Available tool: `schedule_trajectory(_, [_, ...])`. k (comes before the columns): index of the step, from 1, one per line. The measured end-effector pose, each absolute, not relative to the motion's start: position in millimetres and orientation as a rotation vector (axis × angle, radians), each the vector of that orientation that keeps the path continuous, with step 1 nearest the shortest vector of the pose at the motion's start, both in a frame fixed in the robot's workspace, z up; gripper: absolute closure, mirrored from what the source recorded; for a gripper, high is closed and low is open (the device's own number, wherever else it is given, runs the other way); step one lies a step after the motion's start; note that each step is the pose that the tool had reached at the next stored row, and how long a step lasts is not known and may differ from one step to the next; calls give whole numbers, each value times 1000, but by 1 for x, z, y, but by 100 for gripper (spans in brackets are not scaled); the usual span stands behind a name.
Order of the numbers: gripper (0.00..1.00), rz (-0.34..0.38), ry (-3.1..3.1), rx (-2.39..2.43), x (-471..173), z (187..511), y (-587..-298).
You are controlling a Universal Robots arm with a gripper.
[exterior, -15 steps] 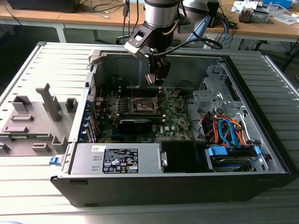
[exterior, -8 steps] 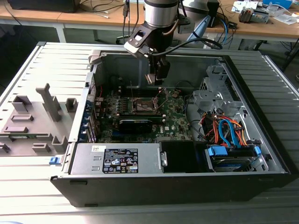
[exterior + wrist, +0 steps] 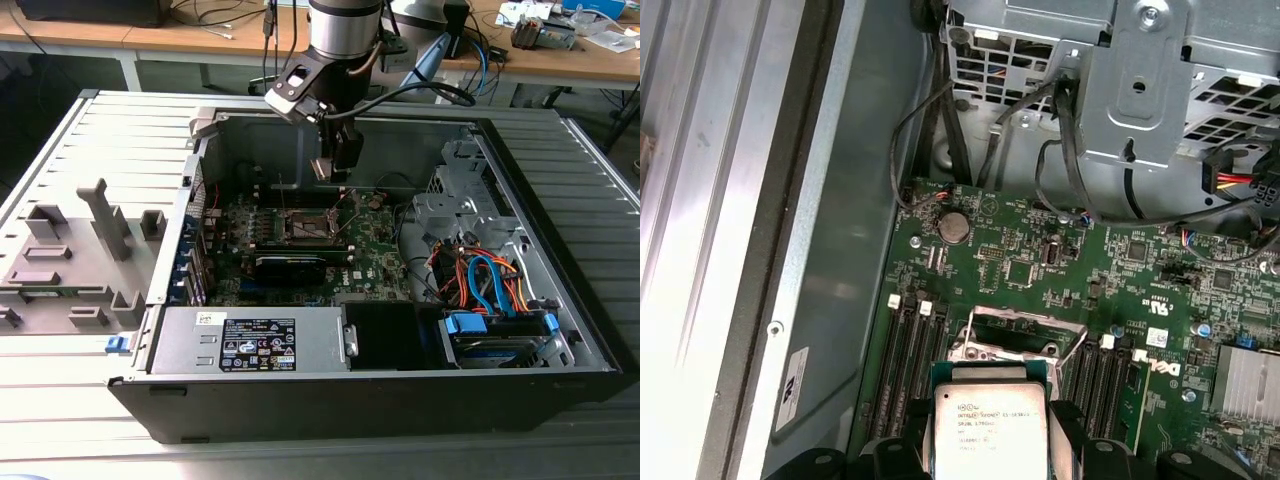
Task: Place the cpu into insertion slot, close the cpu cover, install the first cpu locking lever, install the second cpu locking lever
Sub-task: 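Place the cpu into insertion slot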
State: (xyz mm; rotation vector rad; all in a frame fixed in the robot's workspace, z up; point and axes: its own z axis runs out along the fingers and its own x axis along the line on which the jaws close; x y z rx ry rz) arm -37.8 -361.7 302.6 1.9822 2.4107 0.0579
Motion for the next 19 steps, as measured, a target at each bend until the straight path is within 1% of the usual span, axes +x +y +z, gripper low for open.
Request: schedule_trajectory(19, [45,57,2376,2023,-38,302,-362])
